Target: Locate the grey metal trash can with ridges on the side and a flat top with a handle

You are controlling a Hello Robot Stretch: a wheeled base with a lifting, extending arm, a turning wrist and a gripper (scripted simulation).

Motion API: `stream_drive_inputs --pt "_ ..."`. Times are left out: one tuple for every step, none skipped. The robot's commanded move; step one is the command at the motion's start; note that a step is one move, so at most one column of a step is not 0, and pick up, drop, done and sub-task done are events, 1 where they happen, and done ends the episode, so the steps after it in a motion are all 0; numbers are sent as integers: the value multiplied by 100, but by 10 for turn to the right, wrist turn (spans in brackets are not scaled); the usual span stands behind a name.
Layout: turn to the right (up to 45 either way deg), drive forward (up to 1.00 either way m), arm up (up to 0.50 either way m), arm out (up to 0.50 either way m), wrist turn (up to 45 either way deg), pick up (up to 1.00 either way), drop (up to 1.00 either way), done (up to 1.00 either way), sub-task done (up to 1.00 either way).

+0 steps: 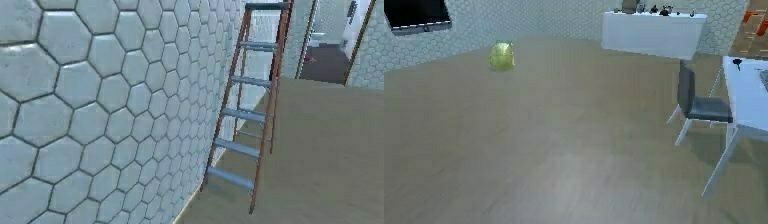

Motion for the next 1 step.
stream_drive_inputs --pt "420 0 0 0 0 0 0 0 0"
